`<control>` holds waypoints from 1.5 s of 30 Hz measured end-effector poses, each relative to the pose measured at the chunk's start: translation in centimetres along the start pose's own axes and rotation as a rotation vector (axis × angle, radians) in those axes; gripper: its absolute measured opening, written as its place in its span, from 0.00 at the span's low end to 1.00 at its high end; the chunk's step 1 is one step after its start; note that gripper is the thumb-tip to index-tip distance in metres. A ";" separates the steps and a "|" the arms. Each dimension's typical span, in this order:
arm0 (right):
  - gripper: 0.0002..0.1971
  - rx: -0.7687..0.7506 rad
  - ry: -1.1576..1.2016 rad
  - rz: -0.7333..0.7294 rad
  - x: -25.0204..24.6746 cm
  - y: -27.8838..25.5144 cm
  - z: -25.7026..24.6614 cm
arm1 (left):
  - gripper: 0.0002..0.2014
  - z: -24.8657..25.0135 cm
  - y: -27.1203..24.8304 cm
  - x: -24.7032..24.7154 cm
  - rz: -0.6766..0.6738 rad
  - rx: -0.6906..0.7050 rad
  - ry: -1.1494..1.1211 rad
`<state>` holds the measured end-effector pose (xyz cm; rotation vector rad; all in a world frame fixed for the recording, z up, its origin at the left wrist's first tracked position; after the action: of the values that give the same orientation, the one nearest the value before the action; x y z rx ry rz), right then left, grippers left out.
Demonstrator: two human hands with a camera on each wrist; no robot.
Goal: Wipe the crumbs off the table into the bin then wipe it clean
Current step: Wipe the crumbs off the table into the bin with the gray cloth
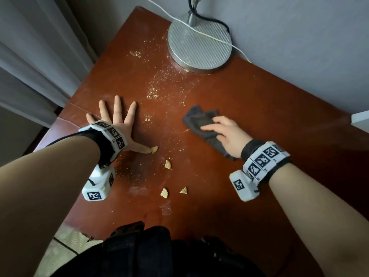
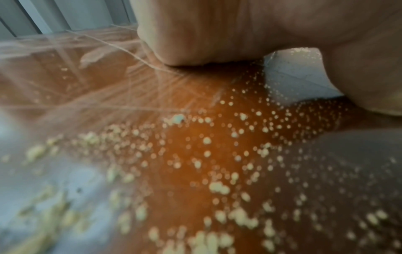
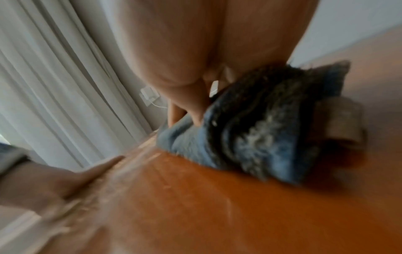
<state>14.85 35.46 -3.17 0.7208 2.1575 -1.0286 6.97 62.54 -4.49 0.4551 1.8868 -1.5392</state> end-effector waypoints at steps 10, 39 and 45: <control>0.23 0.610 0.254 0.563 -10.9 2.8 10.9 | 0.71 0.1 0.3 0.1 0.011 -0.008 0.004; 0.27 0.228 0.019 0.353 -3.9 2.3 4.7 | 0.70 0.3 0.0 0.2 0.031 -0.021 -0.022; 0.27 0.011 -0.065 0.103 1.0 0.6 -1.9 | 0.71 0.3 -0.3 0.1 0.045 -0.012 -0.004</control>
<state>14.02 37.53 -3.24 0.7846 2.0396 -0.9975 6.76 62.18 -4.35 0.4848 1.8694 -1.4974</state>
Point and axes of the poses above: each hand's wrist, its own y-axis towards the middle knuckle, its own x-axis out of the palm, z = x × y, the point moved 2 cm from there along y, towards the middle knuckle, and after that the axes turned 7 degrees about y, right-handed, at the moved point
